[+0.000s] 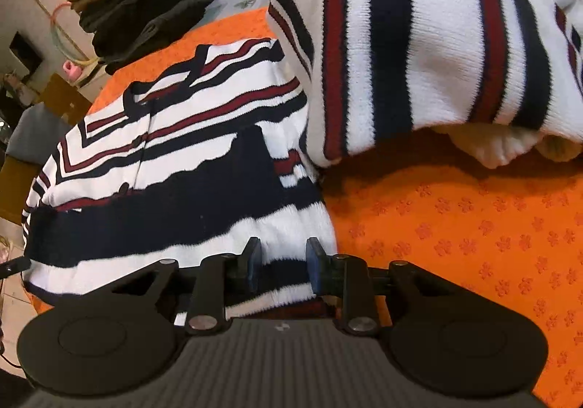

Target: Fold clothes

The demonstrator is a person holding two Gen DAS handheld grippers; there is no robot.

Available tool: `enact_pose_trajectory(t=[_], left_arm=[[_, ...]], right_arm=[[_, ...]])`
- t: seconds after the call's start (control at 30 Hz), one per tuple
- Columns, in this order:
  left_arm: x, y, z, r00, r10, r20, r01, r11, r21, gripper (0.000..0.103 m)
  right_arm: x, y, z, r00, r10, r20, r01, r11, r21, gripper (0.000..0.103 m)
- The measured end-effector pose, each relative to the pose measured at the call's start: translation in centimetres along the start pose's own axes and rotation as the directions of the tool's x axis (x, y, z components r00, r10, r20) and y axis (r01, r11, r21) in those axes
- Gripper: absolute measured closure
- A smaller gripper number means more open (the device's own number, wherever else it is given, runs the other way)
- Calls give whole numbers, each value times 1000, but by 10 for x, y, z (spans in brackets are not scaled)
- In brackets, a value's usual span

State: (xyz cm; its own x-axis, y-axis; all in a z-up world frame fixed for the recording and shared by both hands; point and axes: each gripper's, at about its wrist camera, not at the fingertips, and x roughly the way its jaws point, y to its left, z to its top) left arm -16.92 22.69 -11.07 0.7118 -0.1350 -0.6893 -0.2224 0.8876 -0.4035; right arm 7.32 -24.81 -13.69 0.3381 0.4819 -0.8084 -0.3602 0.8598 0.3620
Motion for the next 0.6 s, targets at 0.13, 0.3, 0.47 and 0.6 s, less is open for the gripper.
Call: enact_pose_trajectory(t=[0.13, 0.3, 0.47, 0.6], left_arm=[[-11, 9, -3, 1000, 7, 25, -6, 1000, -24, 42], [-16, 20, -8, 999, -30, 37, 32, 998, -52, 73], [-23, 26, -9, 998, -43, 48, 45, 998, -43, 82], [-22, 21, -12, 1000, -14, 16, 13, 999, 37, 82]], right_arm=[[1, 2, -1, 1000, -4, -14, 4, 1000, -21, 67], [5, 7, 2, 999, -11, -31, 10, 1000, -18, 91], [2, 7, 2, 999, -16, -29, 17, 1000, 4, 91], [1, 13, 2, 999, -38, -28, 38, 999, -20, 89]])
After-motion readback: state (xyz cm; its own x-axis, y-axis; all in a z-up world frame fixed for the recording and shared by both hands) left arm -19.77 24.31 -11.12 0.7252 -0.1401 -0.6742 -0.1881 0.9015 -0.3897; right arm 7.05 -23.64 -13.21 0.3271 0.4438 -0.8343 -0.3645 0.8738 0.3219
